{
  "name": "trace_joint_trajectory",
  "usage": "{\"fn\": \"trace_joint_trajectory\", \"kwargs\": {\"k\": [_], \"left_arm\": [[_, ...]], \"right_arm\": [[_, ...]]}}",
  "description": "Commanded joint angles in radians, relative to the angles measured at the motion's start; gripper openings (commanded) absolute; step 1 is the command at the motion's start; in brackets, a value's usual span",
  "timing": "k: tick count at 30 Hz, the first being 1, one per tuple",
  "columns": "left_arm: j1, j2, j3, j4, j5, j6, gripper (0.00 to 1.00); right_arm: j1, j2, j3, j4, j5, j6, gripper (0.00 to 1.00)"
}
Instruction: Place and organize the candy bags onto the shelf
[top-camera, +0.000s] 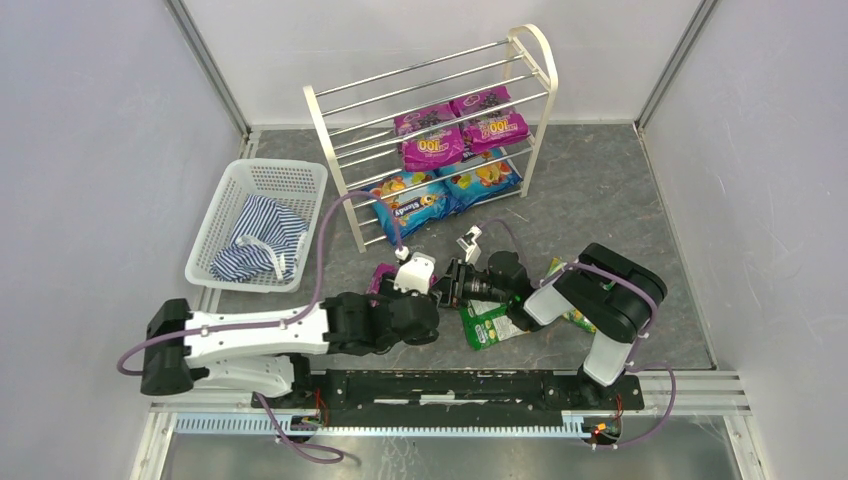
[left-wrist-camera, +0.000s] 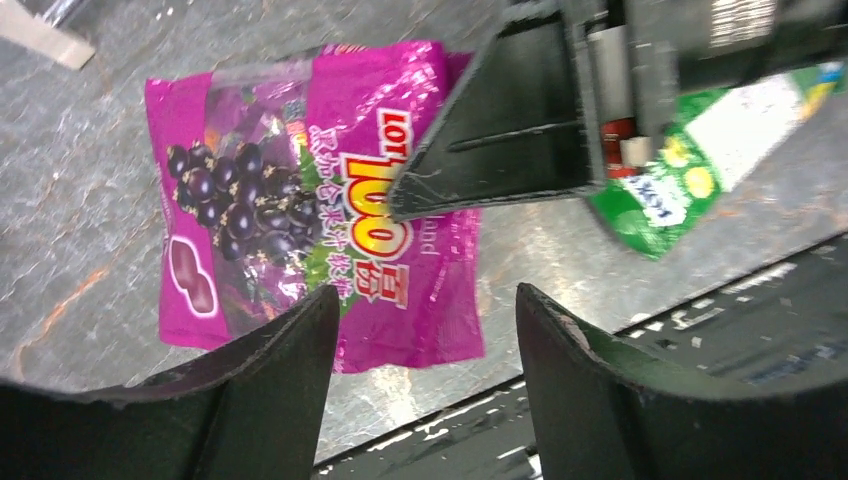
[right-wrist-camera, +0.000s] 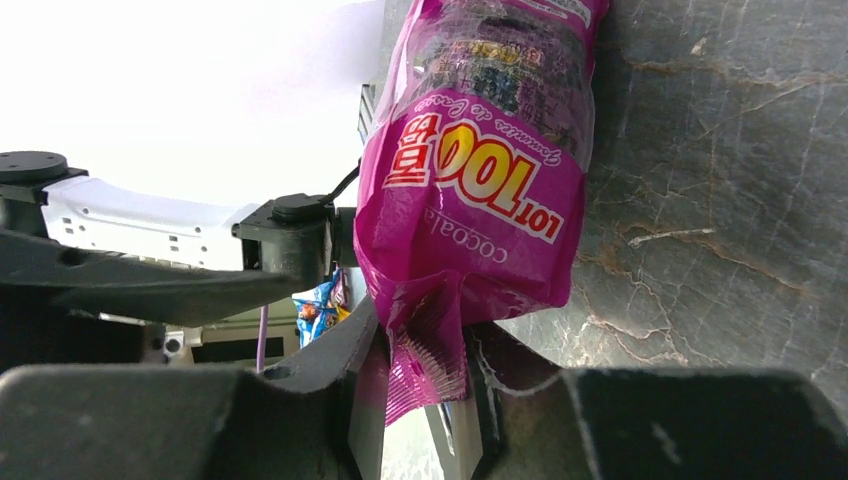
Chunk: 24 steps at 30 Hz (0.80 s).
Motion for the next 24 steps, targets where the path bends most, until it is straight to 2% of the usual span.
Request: {"fn": "trace_joint_trajectory", "kwargs": {"k": [1, 3, 5, 8, 14, 15, 16, 17, 19, 20, 24], "left_arm": [[0.053, 0.088, -0.003, -0.027, -0.002, -0.062, 0.69], [0.08, 0.134, 0.004, -0.018, 0.037, -0.053, 0.6], [0.082, 0.162, 0.006, -0.006, 0.039, -0.056, 0.47], [0.082, 0.177, -0.007, 0.009, 0.029, -0.072, 0.34], [0.082, 0.163, -0.042, 0.042, 0.055, -0.093, 0.15], [0.082, 0.164, -0.042, 0.041, 0.057, -0.092, 0.1], [0.082, 0.166, -0.037, 0.042, 0.062, -0.084, 0.04], [0.082, 0.166, -0.031, 0.044, 0.07, -0.071, 0.02], [0.082, 0.162, -0.027, 0.063, 0.091, -0.036, 0.02], [0.082, 0.156, -0.03, 0.076, 0.1, -0.021, 0.02], [0.082, 0.114, -0.057, 0.135, 0.117, 0.013, 0.02]], "right_arm": [[0.01, -0.055, -0.007, 0.057, 0.006, -0.014, 0.31], [0.011, -0.055, -0.008, 0.057, 0.006, -0.014, 0.31], [0.012, -0.054, -0.002, 0.055, 0.005, -0.018, 0.31], [0.015, -0.063, -0.001, 0.051, 0.007, -0.03, 0.33], [0.014, -0.098, 0.005, -0.017, 0.028, -0.08, 0.4], [0.015, -0.098, 0.012, -0.045, 0.026, -0.094, 0.44], [0.015, -0.099, 0.022, -0.077, 0.025, -0.11, 0.52], [0.016, -0.095, 0.032, -0.12, 0.021, -0.126, 0.64], [0.015, -0.082, 0.062, -0.185, 0.006, -0.154, 0.79], [0.015, -0.071, 0.081, -0.217, 0.0, -0.162, 0.84], [0.02, -0.028, 0.141, -0.281, -0.016, -0.149, 0.85]]}}
